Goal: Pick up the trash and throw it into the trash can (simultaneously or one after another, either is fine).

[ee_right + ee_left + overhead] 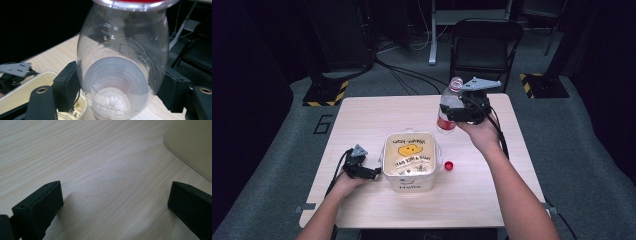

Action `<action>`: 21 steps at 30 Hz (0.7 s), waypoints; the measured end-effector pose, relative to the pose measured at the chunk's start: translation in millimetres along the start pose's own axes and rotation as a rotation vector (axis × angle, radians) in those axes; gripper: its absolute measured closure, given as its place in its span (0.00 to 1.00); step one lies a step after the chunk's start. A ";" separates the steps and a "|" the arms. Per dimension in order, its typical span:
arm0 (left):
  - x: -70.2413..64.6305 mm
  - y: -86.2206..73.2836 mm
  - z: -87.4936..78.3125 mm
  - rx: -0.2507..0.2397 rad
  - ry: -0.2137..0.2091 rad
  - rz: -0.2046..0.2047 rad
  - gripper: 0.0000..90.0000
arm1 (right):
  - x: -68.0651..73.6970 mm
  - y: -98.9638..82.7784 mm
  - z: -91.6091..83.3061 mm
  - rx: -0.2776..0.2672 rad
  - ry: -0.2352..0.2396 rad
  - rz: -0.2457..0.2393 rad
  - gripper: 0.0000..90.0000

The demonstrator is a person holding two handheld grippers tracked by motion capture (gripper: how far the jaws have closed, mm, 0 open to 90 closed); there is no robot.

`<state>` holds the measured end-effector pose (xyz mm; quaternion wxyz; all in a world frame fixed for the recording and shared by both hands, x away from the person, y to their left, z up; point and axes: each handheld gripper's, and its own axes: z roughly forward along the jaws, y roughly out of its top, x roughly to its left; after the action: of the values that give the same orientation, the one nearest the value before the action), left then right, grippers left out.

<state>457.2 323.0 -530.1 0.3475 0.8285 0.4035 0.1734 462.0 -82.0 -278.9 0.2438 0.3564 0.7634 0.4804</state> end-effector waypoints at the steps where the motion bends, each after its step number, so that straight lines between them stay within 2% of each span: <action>1: 0.0 0.0 0.0 0.000 0.000 0.000 0.00 | 2.7 1.8 -1.0 -0.003 0.009 0.004 0.30; 10: -0.4 -0.1 0.1 -0.001 -0.002 -0.006 0.00 | 28.2 13.4 -0.8 -0.014 0.087 -0.042 0.30; 21: -0.1 0.0 0.0 0.000 0.000 -0.001 0.00 | 50.1 21.4 -4.0 -0.030 0.147 -0.092 0.30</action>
<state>457.1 322.9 -530.1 0.3475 0.8284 0.4039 0.1730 434.3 -39.1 -259.4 0.2142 0.2812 0.7873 0.5052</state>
